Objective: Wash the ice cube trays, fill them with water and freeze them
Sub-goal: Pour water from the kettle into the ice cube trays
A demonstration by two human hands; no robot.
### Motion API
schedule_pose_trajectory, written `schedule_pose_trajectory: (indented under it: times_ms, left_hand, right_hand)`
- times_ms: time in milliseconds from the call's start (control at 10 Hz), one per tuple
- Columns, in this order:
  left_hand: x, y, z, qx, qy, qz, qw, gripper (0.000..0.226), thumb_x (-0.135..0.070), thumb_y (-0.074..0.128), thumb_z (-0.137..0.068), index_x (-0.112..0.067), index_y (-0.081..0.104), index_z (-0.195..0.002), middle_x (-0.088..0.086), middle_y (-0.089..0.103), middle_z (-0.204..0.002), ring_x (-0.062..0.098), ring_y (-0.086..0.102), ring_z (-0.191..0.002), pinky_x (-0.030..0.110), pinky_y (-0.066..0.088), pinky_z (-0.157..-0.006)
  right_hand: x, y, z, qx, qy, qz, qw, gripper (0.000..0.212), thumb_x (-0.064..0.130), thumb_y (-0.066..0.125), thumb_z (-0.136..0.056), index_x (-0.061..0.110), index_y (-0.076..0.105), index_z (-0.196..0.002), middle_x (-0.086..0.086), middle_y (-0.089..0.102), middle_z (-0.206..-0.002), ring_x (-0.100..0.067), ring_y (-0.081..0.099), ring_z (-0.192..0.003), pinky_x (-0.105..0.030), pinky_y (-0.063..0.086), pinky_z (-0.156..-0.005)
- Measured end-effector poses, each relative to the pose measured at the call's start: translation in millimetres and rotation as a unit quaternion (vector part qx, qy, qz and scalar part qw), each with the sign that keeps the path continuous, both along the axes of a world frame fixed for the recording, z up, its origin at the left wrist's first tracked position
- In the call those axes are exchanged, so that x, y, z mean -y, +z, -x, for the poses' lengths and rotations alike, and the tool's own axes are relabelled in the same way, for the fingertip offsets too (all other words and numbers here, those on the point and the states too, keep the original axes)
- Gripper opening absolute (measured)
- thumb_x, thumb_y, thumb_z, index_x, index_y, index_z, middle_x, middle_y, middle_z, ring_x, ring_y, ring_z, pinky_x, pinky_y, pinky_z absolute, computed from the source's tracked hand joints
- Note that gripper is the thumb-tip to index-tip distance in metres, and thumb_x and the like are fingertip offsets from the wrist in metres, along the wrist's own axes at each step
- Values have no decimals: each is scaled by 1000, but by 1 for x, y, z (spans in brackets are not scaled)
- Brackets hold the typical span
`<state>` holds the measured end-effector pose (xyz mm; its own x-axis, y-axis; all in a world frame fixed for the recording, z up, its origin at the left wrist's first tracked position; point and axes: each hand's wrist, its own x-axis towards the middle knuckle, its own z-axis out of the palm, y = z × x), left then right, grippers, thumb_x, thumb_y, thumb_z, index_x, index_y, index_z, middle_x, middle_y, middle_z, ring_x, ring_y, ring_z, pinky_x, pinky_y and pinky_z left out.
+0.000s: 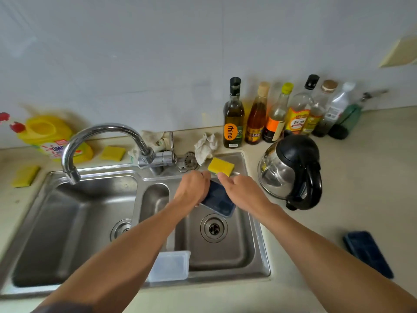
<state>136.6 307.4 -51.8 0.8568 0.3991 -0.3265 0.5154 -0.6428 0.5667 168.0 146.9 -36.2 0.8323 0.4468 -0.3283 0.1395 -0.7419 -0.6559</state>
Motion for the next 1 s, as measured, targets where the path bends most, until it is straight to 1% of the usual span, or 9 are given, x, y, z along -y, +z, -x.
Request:
schedule_pose_trajectory:
  times_ms: [100,200,300,400,500,600,700,900,1000]
  left_hand:
    - [11,19,3,2,-37,-6,999,34,-30,36,-106,-9,59,-93,1,56,-69,18,54,-55,34,47,-54]
    - [23,35,4,-60,-80,-65,993,21,-15,52,-102,-5,53,-119,8,70,-101,22,71,-82,30,51,-64]
    - [23,34,6,-73,-98,-81,989,14,-17,48,-102,-7,57,-108,5,68,-90,23,69,-78,31,53,-62]
    - [26,32,-1,-2,-26,-25,999,36,-29,31,-108,-9,57,-95,4,57,-71,31,68,-73,35,50,-53]
    - [25,37,-6,29,-55,-15,998,56,-46,20,-108,-12,63,-118,17,65,-92,35,68,-85,47,60,-71]
    - [20,42,1,18,46,115,992,95,-82,7,-88,-7,65,-104,17,70,-86,29,74,-71,35,61,-52]
    - [32,34,21,2,142,222,965,100,-90,12,-79,-10,70,-92,11,75,-74,22,75,-61,32,60,-50]
    - [61,13,24,60,302,349,885,73,-73,33,-96,-7,63,-104,11,70,-96,26,69,-85,32,55,-63]
    - [50,11,29,96,260,243,930,63,-68,38,-97,-11,65,-95,8,70,-95,20,67,-80,29,49,-58]
  right_hand:
    - [-1,6,-5,62,91,92,990,43,43,25,-111,18,54,-131,-17,67,-97,-36,64,-86,-41,46,-70]
    - [1,5,-4,115,104,104,982,57,24,34,-111,18,11,-163,-23,63,-120,-38,64,-102,-39,42,-68]
    - [5,5,0,109,76,120,984,62,21,36,-110,15,5,-164,-24,59,-125,-39,63,-106,-39,40,-69]
    - [11,2,3,126,40,91,987,53,41,30,-110,4,43,-145,-16,63,-102,-37,63,-94,-37,40,-70]
    - [14,3,-1,58,-26,37,997,73,70,22,-100,6,53,-81,-2,50,-67,-28,54,-72,-36,40,-69]
    - [21,2,-2,-2,-83,-29,996,66,69,27,-101,16,51,-68,-8,58,-74,-33,62,-80,-38,46,-73]
    - [28,1,-1,-50,-143,-81,985,68,65,27,-103,14,57,-68,-10,62,-75,-27,66,-77,-42,54,-73]
    - [5,2,18,-9,-110,-102,989,60,61,35,-103,18,70,-82,4,64,-70,-12,63,-64,-33,54,-61]
    - [11,7,15,-21,-108,-78,991,70,70,27,-97,16,66,-79,-5,67,-77,-24,69,-75,-46,61,-77]
